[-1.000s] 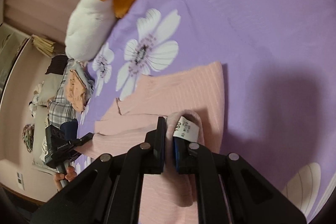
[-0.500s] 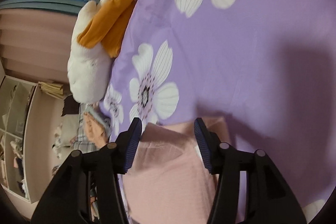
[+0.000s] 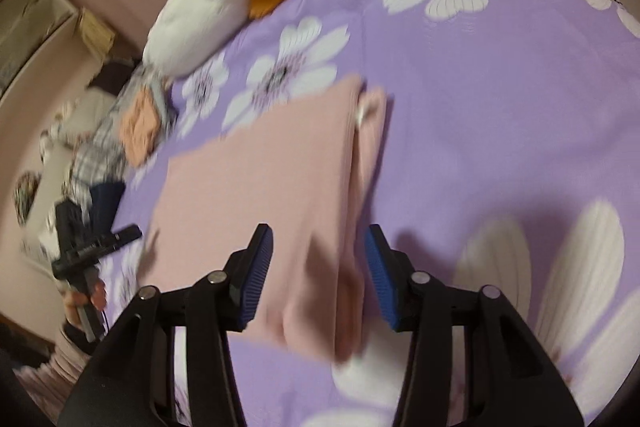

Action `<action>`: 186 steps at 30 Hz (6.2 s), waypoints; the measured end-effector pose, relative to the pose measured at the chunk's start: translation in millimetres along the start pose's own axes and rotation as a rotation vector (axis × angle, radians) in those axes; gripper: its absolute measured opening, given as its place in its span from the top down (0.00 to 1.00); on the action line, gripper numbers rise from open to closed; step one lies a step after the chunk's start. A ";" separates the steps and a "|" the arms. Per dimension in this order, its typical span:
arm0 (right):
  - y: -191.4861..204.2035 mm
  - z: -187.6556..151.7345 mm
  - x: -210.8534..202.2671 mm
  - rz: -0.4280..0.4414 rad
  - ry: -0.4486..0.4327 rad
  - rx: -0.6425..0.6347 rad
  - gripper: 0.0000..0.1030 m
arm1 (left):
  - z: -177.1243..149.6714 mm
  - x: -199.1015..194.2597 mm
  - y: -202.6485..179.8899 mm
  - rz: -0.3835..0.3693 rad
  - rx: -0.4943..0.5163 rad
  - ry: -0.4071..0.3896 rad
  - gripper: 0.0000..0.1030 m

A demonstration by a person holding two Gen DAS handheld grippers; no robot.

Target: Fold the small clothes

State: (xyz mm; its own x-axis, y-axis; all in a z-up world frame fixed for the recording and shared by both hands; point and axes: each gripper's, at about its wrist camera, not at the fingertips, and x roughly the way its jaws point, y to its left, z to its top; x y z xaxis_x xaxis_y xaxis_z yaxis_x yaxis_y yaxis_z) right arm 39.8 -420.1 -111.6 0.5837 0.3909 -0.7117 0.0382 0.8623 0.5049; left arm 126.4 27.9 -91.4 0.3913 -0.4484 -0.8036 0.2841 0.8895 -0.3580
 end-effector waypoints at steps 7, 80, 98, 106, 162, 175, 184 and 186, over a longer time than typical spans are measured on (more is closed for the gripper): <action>-1.1 -30.5 16.9 -0.031 0.055 -0.037 0.90 | -31.0 18.7 -26.4 0.007 0.063 0.049 0.37; 140.2 44.5 141.8 -0.011 0.074 -0.256 0.64 | 62.4 83.9 23.0 -0.284 -0.188 0.063 0.23; 150.3 58.4 176.2 -0.126 0.119 -0.271 0.80 | 60.8 63.1 21.4 -0.153 -0.152 0.016 0.85; 162.3 26.5 140.0 -0.047 0.102 -0.309 0.80 | 66.0 42.8 0.1 -0.121 -0.091 -0.019 0.86; 101.5 65.5 122.9 0.266 0.043 0.144 0.90 | 43.9 29.0 -118.9 -0.089 0.206 0.052 0.86; 51.5 78.6 79.4 0.132 -0.031 0.124 0.90 | 44.0 -3.3 -110.5 -0.159 0.143 0.013 0.86; 25.6 83.1 59.0 0.066 -0.045 0.117 0.90 | 46.0 17.4 -110.9 -0.134 0.140 0.038 0.86; 18.6 85.0 56.1 0.056 -0.054 0.122 0.90 | 46.3 25.1 -114.7 -0.131 0.150 0.049 0.86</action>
State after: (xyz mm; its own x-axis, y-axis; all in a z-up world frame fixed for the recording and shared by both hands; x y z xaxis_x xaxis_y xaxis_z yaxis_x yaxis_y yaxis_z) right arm 142.2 -409.5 -100.6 0.6305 0.4166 -0.6549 0.1005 0.7928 0.6011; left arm 144.2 -89.4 -48.5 0.3005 -0.5513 -0.7783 0.4580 0.7992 -0.3893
